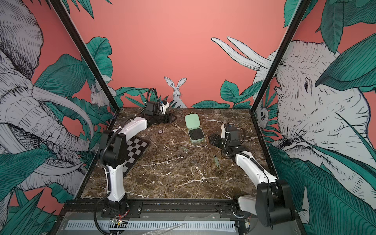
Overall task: Organize nail clipper sets
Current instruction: Pick up the storage box at the center of the board.
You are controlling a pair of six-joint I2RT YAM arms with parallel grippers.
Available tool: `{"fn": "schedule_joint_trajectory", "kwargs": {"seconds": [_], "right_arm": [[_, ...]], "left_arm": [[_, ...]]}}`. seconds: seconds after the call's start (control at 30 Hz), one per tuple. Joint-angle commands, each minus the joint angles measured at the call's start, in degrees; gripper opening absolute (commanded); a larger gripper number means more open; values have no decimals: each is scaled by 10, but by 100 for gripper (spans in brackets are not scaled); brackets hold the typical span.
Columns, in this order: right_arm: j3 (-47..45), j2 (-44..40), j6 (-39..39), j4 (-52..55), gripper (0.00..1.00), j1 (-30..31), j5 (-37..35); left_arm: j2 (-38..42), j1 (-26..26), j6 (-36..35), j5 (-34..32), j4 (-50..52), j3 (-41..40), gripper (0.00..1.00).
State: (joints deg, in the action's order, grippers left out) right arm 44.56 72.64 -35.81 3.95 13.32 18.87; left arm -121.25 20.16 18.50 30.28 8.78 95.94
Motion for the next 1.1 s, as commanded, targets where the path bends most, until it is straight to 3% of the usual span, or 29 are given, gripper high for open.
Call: {"fn": "schedule_joint_trajectory", "kwargs": {"seconds": [0.0, 0.27, 0.63, 0.8, 1.07], "right_arm": [[25, 16, 2, -11, 70, 20, 18], [36, 59, -9, -28, 71, 36, 28], [61, 85, -21, -25, 70, 36, 45], [67, 90, -23, -24, 70, 36, 48], [57, 104, -35, -40, 70, 36, 54]], "left_arm": [[-36, 13, 4, 37, 12, 57, 59], [-128, 21, 16, 75, -21, 133, 59], [-243, 24, 28, 79, 0, 275, 53], [-282, 24, 52, 106, -19, 319, 48], [-296, 30, 88, 143, -72, 320, 34]]}}
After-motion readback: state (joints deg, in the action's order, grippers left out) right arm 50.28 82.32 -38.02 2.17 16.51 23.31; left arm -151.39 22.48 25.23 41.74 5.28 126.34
